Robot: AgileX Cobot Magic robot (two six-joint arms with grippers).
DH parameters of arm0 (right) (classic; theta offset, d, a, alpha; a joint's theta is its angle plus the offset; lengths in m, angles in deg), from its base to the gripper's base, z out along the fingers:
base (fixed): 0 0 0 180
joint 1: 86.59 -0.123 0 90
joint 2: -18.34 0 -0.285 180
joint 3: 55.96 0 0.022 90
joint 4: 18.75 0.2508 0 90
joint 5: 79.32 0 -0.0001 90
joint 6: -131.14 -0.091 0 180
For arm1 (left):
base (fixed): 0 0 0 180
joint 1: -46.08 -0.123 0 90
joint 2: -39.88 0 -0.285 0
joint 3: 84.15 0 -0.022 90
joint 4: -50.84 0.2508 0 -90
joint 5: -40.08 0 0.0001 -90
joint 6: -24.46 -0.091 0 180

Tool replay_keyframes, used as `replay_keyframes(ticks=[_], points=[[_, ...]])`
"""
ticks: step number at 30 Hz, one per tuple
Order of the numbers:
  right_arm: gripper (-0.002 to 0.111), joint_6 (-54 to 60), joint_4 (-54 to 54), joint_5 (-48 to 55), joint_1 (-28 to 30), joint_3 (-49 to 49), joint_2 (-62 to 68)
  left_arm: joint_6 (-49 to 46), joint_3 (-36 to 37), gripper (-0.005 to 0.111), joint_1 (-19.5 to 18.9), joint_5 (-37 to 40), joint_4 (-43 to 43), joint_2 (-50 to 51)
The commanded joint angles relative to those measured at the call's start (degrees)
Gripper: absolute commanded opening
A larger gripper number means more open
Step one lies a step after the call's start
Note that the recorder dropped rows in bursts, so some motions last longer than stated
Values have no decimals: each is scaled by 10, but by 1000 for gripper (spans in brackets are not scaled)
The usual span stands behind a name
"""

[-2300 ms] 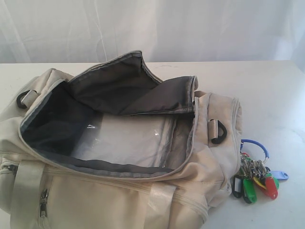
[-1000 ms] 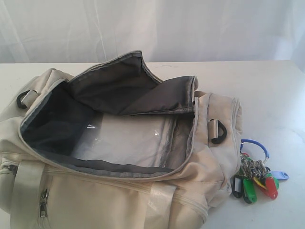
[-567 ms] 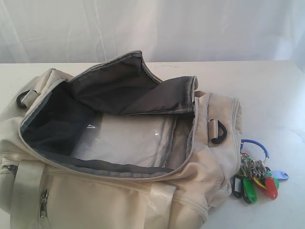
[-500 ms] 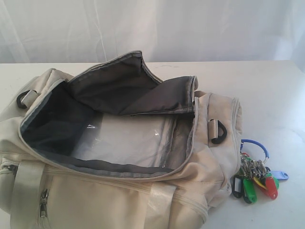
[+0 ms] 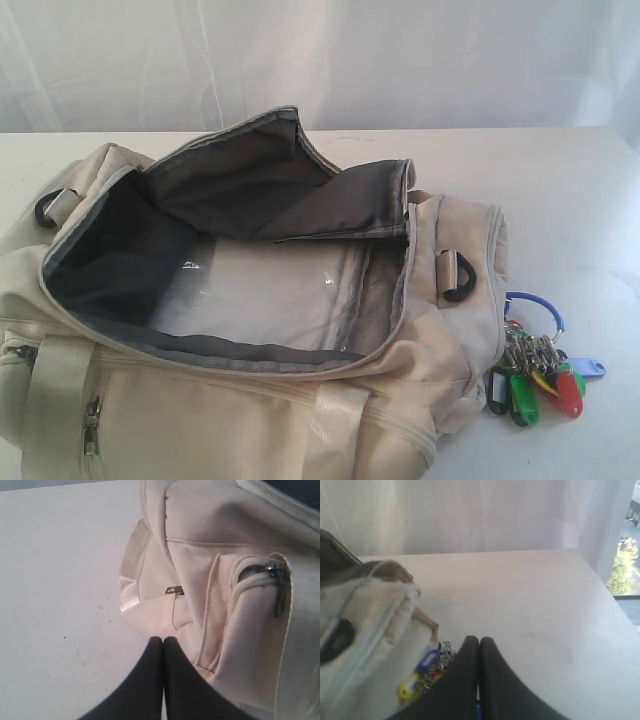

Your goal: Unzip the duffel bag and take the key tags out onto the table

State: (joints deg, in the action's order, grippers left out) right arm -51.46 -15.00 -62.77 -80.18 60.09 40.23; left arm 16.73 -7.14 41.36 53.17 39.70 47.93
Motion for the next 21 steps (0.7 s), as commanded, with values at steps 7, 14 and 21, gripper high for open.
replay_keyframes(ticks=[7, 14, 21], points=[[0, -8, -89, 21, -1, -133, -141, 1, 2, 0, 4, 2, -3, -3], [0, -66, -127, 25, -1, -133, -141, 1, 2, 0, 4, 2, -3, -3], [0, -81, -139, 25, -1, -133, -141, 1, 2, 0, 4, 2, -3, -3]])
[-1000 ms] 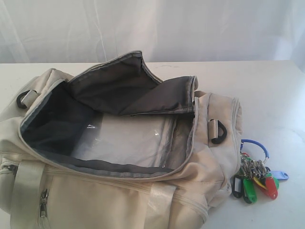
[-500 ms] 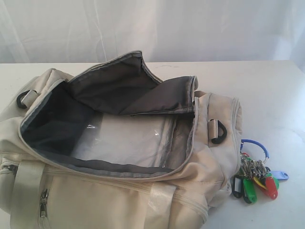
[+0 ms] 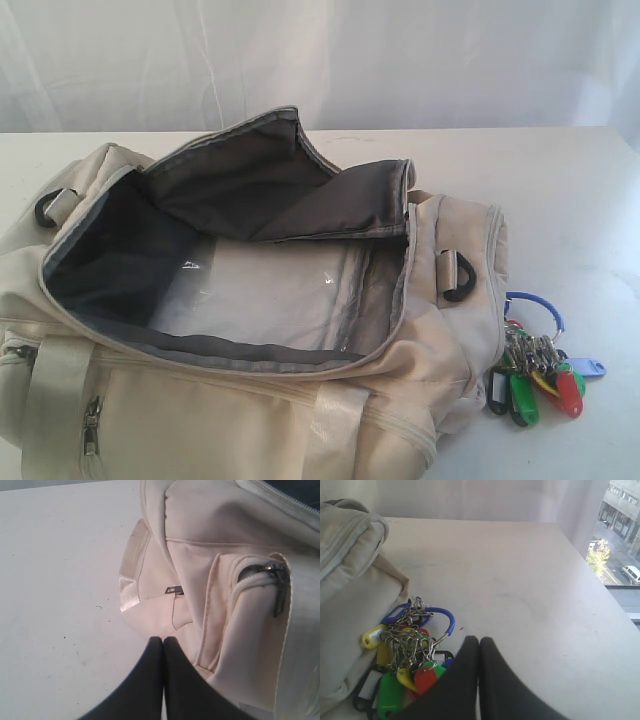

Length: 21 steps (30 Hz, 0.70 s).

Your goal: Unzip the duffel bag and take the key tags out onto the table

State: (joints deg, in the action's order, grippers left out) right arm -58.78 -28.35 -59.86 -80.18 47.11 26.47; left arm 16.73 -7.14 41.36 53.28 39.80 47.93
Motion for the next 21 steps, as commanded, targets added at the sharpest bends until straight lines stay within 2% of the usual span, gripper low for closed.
replay_keyframes(ticks=[1, 3, 7, 21], points=[[0, -7, 2, -6, -1, -3, -3, 1, 2, 0, 4, 1, -4, -3], [0, 10, 37, -6, -1, -3, -3, 1, 2, 0, 4, 1, -4, -3], [0, 125, 114, -3, -1, -3, -3, 1, 2, 0, 4, 1, -4, -3], [0, 128, 116, -3, -1, -3, -3, 1, 2, 0, 4, 1, -4, -3]])
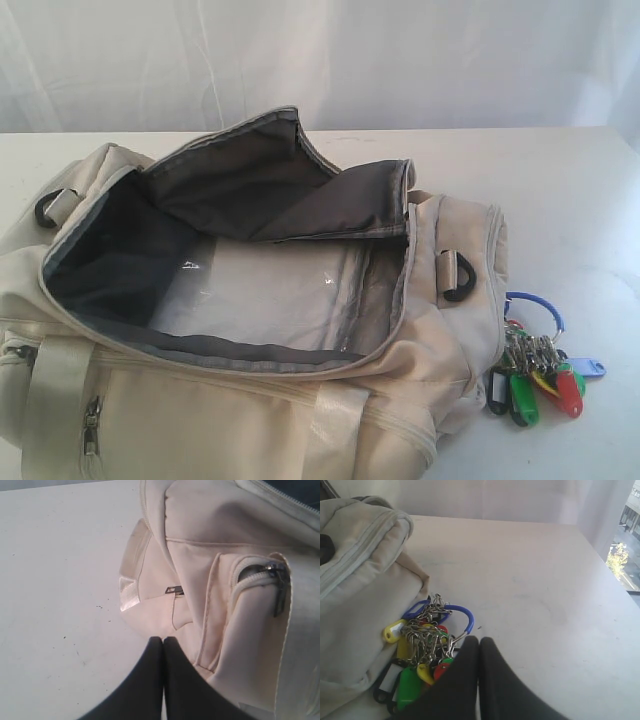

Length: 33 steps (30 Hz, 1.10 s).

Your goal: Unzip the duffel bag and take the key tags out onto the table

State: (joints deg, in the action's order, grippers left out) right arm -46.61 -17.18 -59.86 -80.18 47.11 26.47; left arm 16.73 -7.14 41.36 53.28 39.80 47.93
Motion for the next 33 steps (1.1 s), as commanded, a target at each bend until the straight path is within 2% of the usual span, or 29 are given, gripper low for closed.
replay_keyframes(ticks=[1, 13, 20, 33], points=[[0, 6, 4, -3, -1, -3, -3, 1, 2, 0, 4, 1, -4, -3], [0, 6, 4, -3, -1, -3, -3, 1, 2, 0, 4, 1, -4, -3], [0, 6, 4, -3, -1, -3, -3, 1, 2, 0, -32, 1, -4, -3], [0, 6, 4, -3, -1, -3, -3, 1, 2, 0, -33, 1, -4, -3]])
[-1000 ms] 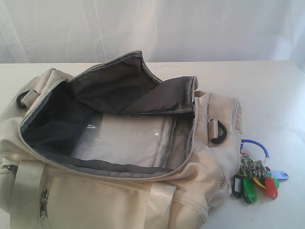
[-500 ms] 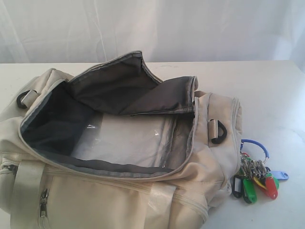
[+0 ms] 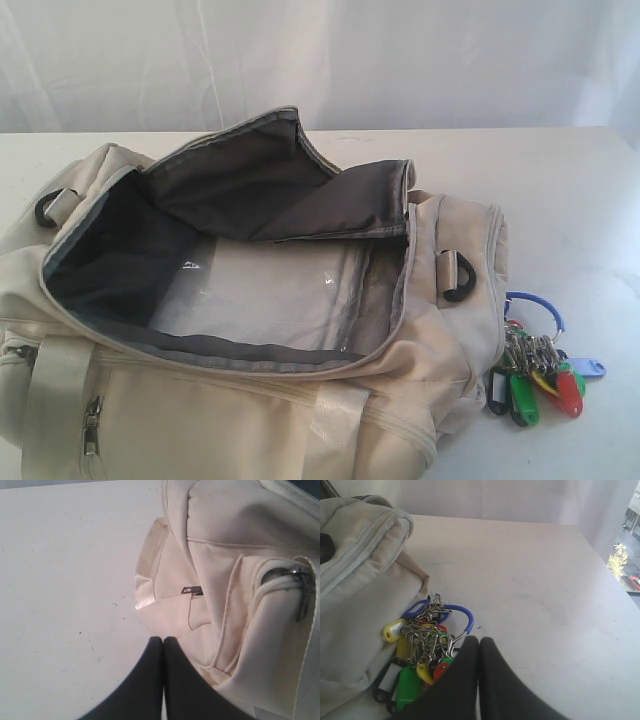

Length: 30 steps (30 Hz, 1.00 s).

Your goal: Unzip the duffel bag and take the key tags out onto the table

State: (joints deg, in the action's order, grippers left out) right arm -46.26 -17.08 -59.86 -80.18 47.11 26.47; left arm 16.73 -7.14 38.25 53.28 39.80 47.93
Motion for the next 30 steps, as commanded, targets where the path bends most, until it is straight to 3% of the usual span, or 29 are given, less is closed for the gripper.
replay_keyframes(ticks=[1, 9, 18, 30], points=[[0, 2, 3, -3, -1, -3, -3, 1, 2, 0, -2, 1, -4, -3], [0, 2, 3, -3, -1, -3, -3, 9, 2, 0, -2, -1, 34, -3], [0, 2, 3, -3, -1, -3, -3, 189, 2, 0, -1, -1, 151, -3], [0, 2, 3, -3, -1, -3, -3, 113, 2, 0, -1, -1, 154, -3]])
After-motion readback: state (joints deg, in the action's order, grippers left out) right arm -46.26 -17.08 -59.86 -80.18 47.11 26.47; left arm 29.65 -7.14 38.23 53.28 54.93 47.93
